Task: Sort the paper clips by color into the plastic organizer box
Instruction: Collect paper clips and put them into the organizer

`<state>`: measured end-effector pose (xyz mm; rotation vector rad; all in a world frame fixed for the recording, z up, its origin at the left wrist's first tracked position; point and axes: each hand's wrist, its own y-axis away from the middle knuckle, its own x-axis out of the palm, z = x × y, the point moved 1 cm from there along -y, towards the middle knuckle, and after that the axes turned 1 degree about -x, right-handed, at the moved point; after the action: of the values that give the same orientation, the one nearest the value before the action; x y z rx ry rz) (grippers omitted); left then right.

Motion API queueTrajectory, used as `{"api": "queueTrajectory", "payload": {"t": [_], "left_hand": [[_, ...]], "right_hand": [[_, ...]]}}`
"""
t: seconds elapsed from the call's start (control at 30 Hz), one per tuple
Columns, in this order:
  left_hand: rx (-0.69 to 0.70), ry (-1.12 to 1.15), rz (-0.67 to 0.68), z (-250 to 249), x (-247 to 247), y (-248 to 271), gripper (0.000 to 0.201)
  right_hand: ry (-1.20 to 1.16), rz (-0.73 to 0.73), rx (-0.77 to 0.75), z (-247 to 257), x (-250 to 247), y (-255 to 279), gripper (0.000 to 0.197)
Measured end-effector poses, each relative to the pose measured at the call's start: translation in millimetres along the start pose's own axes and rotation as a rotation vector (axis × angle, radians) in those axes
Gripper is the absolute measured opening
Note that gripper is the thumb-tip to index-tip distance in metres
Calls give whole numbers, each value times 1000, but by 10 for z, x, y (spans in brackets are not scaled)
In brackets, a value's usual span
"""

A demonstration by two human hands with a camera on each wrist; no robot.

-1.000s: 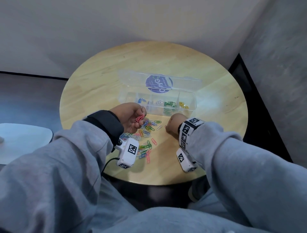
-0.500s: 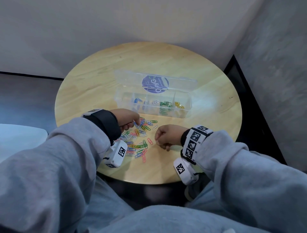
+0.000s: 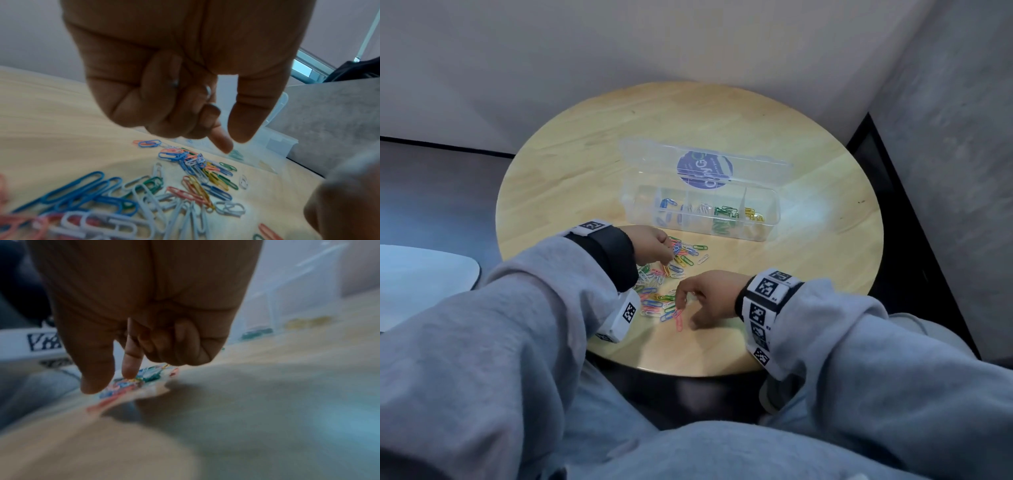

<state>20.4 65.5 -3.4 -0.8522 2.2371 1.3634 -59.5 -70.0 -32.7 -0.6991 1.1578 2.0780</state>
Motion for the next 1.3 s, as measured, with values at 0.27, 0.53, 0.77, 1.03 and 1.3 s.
{"api": "queueTrajectory", "payload": {"t": [0.27,0.53,0.77,1.03,1.3], "left_hand": [[14,5,4,32,-56,15,4],[-29,36,-54,95,-57,-16,7],[4,-11,-70,45,-19,-25,5],[155,-312,-66,-190,243,-71,21],[202,-661,56,-388,425,-181,14]], "right_hand": [[145,-45,-58,82,173,-69,23],[219,-33,-117,61,170,-58,22],[273,-15,-68,3,177,-37,11],[128,-71,92,-243,-21,144,5],[-828,-173,314,-566,-236,326,27]]}}
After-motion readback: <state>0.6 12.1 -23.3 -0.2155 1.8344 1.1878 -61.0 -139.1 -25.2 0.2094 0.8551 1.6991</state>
